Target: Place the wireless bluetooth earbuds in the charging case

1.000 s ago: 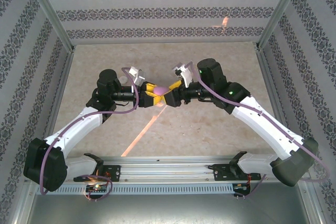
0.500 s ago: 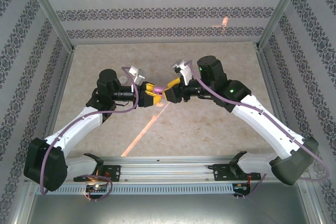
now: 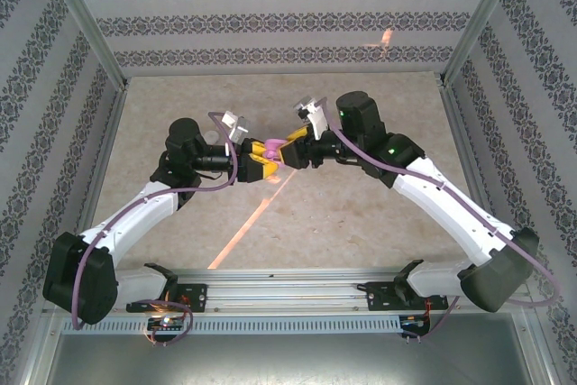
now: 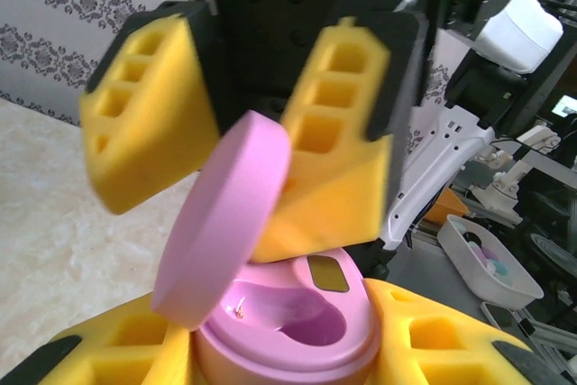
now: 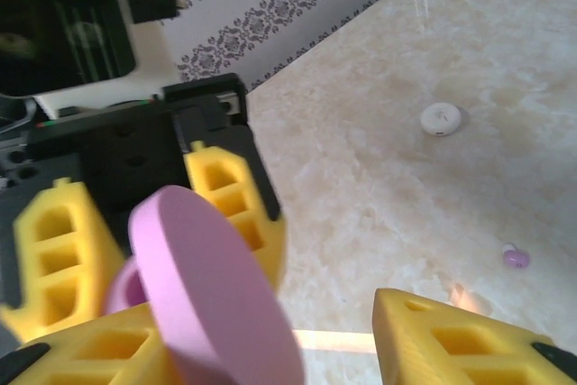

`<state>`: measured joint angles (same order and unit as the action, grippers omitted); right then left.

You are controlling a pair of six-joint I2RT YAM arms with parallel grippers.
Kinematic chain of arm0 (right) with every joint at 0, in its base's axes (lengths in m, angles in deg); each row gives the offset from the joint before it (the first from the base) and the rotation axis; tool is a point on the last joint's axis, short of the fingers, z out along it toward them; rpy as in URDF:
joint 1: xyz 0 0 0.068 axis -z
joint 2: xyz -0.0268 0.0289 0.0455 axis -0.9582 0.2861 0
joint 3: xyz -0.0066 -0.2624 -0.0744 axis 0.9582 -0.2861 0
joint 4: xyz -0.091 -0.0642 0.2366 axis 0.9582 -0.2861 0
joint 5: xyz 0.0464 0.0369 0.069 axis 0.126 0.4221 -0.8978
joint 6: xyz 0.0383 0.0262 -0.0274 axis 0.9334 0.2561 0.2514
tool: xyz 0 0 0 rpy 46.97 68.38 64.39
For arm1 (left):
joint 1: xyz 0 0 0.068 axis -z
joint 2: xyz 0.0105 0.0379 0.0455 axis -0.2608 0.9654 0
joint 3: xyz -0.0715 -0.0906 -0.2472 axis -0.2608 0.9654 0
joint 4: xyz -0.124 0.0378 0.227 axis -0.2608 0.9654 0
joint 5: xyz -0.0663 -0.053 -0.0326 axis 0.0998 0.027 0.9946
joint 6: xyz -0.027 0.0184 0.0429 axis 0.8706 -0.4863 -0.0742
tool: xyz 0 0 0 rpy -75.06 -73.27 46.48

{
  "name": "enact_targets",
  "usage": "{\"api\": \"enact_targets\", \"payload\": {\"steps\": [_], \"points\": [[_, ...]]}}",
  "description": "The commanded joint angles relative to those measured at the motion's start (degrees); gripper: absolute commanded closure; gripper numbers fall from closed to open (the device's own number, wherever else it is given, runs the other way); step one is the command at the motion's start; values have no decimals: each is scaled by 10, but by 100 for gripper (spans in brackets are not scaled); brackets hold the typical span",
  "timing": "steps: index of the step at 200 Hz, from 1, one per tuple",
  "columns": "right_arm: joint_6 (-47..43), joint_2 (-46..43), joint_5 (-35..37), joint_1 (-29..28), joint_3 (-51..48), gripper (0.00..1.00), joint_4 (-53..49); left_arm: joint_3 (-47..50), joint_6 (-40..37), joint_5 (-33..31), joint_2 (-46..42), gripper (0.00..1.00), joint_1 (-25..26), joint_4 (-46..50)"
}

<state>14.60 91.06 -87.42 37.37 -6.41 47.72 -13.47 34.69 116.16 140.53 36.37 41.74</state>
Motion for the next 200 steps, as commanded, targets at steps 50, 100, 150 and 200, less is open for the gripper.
{"api": "enact_targets", "payload": {"steps": [50, 100, 150, 200], "points": [[17, 8, -43, 16, 14, 72, 43, -10, 5, 31, 0, 85, 0, -45], [-6, -5, -33, 2, 9, 88, 48, -16, -72, 9, -12, 68, 0, 29], [-87, -37, 80, -46, -11, 92, 52, -25, -193, -39, -58, 31, 0, 164], [-161, -50, 165, -85, -26, 93, 54, -17, -215, -57, -82, 21, -1, 188]]}}
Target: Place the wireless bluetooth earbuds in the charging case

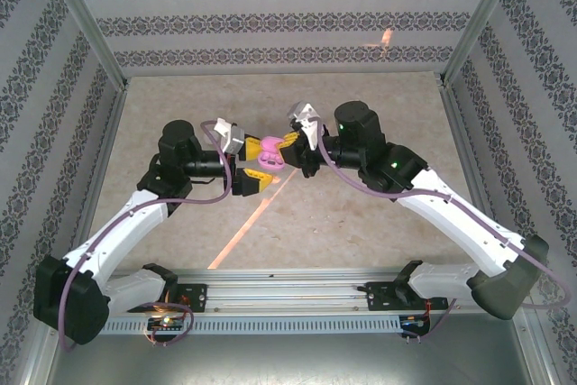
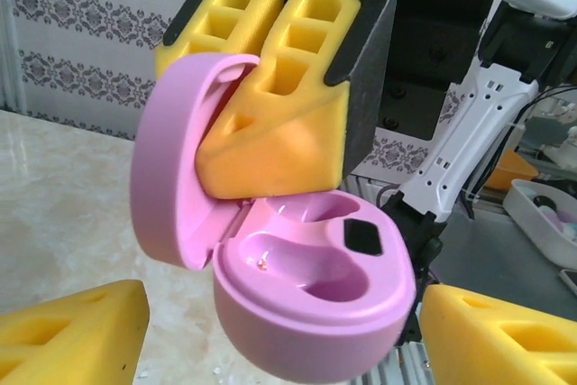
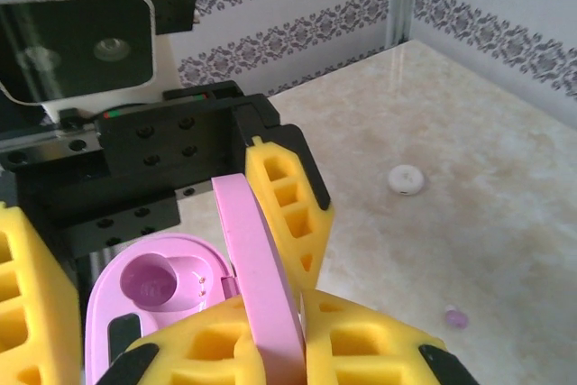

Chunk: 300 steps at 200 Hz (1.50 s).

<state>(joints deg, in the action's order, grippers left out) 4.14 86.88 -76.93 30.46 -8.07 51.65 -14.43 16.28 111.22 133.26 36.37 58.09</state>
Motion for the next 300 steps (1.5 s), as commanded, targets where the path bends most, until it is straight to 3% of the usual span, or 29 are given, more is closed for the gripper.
{"api": "enact_targets", "payload": {"steps": [1, 44, 88, 170, 192, 216, 239, 300], "points": [[-58, -9, 62, -16, -10, 93, 14, -8, -30, -7, -9, 21, -1, 24], [-99, -9, 109, -41, -14, 92, 7, -9, 15, 5, 6, 23, 0, -13], [-106, -8, 113, -46, -16, 92, 11, 1, 60, 22, 29, 34, 0, -70], [-85, -11, 100, -46, -17, 89, 6, 13, 64, 28, 35, 70, 0, -92], [-73, -9, 90, -46, -14, 82, 1, 14, 63, 26, 33, 73, -1, -93], [-59, -10, 86, -46, -12, 64, -3, 16, 67, 15, 29, 75, -1, -92], [-42, -15, 87, -46, -8, 54, -7, 19, 69, 2, 24, 75, -1, -90], [33, -29, 63, -43, 13, 40, -23, 18, 65, -43, 15, 75, -3, -54]]}}
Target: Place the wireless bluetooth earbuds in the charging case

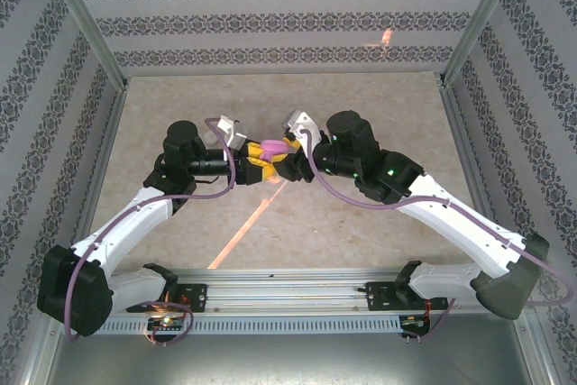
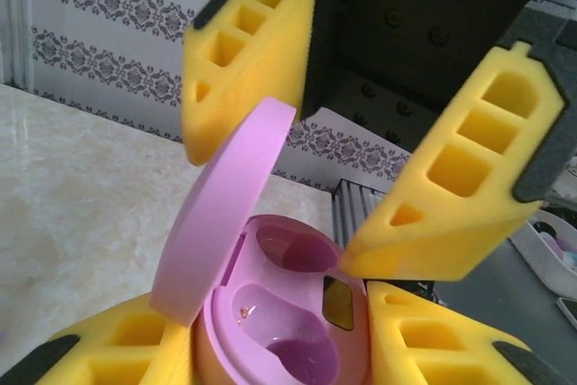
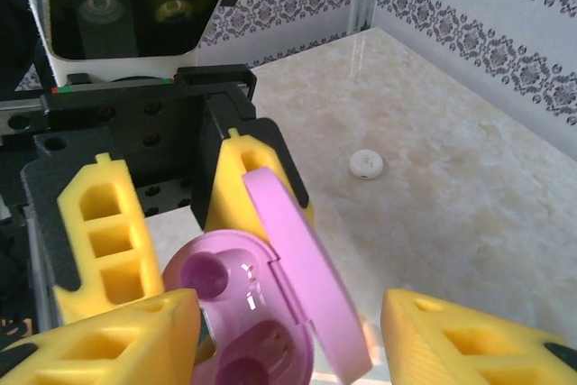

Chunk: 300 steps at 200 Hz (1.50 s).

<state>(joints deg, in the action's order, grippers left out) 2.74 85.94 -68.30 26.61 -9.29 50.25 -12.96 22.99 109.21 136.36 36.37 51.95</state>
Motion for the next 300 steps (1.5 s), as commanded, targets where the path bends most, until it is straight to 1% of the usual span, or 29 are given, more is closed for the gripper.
{"api": "enact_targets", "payload": {"steps": [1, 38, 60, 83, 101, 127, 138, 168, 188, 208, 248, 275, 300], "points": [[48, -20, -25, -4, 25, 40, -9, 3, -2, -24, -16, 75, -3, 8], [154, -29, -54, 25, 40, 36, -13, 15, -26, -63, -30, 75, -12, 51], [214, -27, -40, 49, 57, 35, -39, 31, -39, -86, -41, 76, -20, 75], [258, -15, -28, 75, 80, 37, -80, 54, -34, -95, -50, 77, -26, 66], [272, -7, -30, 87, 86, 39, -97, 66, -23, -93, -51, 77, -28, 50], [234, -8, -74, 82, 64, 39, -82, 68, -9, -85, -50, 77, -28, 34], [207, -14, -86, 72, 43, 37, -66, 65, -5, -77, -49, 77, -29, 34], [132, -24, -70, 46, 6, 30, -50, 52, 8, -43, -42, 77, -30, 34], [92, -15, -69, 38, 7, 26, -58, 51, 27, -28, -39, 77, -30, 20], [53, 0, -70, 29, 17, 23, -69, 51, 44, -16, -39, 77, -30, 8], [-5, 35, -88, 19, 43, 23, -88, 48, 57, 0, -39, 77, -30, 4], [-23, 53, -90, 17, 53, 23, -93, 46, 61, 6, -39, 77, -30, 3], [-32, 66, -92, 17, 61, 26, -97, 42, 61, 11, -39, 77, -30, 5]]}}
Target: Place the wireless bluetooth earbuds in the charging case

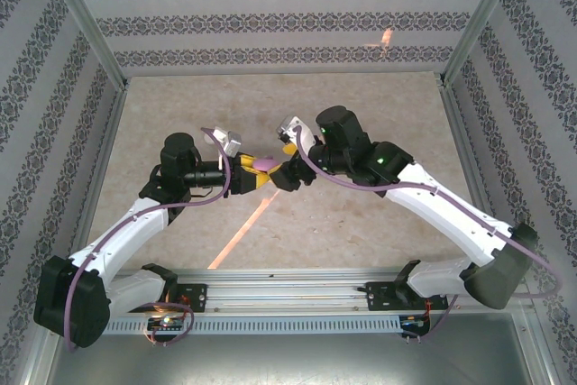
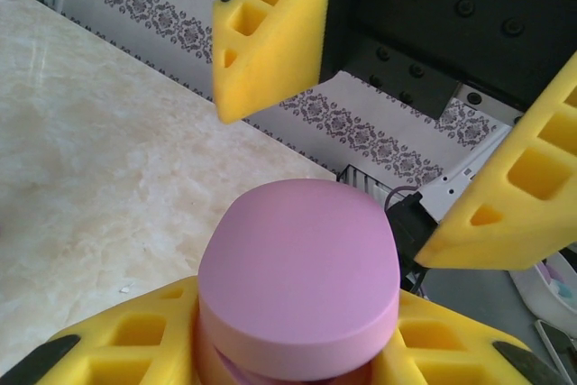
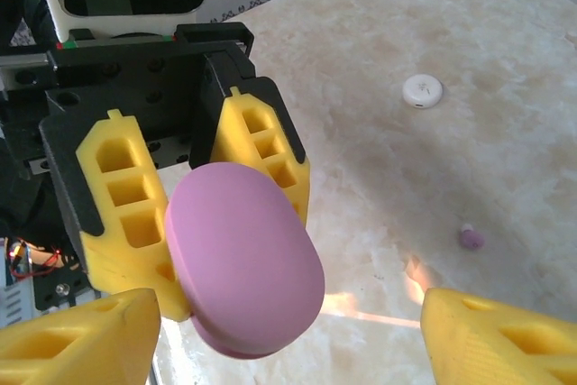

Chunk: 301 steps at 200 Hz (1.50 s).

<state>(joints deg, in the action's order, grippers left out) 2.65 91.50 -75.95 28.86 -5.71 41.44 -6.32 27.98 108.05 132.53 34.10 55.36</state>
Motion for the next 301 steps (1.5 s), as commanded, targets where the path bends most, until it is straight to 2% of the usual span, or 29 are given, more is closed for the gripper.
{"api": "enact_targets", "payload": {"steps": [1, 69, 118, 152, 171, 200, 268, 301], "points": [[-32, 11, -15, -5, 26, 26, -9, -24, 11, 23, -1, 77, -7, -30], [-15, 26, 39, -1, 39, 47, 18, -24, 20, 49, 2, 76, -8, -53], [14, 39, 6, 6, 43, 56, 31, -11, 45, 71, 1, 74, -7, -117], [44, 40, -8, 14, 42, 55, 43, -7, 38, 70, 0, 74, -7, -120], [69, 36, -17, 21, 40, 46, 54, -6, 24, 59, 2, 74, -8, -101], [98, 30, -35, 30, 35, 40, 59, -3, 24, 51, 4, 74, -11, -102], [136, 15, -106, 36, 26, 35, 68, -6, 27, 33, 4, 74, -18, -85], [144, 12, -111, 37, 29, 35, 57, -7, 28, 32, 7, 74, -19, -85]]}}
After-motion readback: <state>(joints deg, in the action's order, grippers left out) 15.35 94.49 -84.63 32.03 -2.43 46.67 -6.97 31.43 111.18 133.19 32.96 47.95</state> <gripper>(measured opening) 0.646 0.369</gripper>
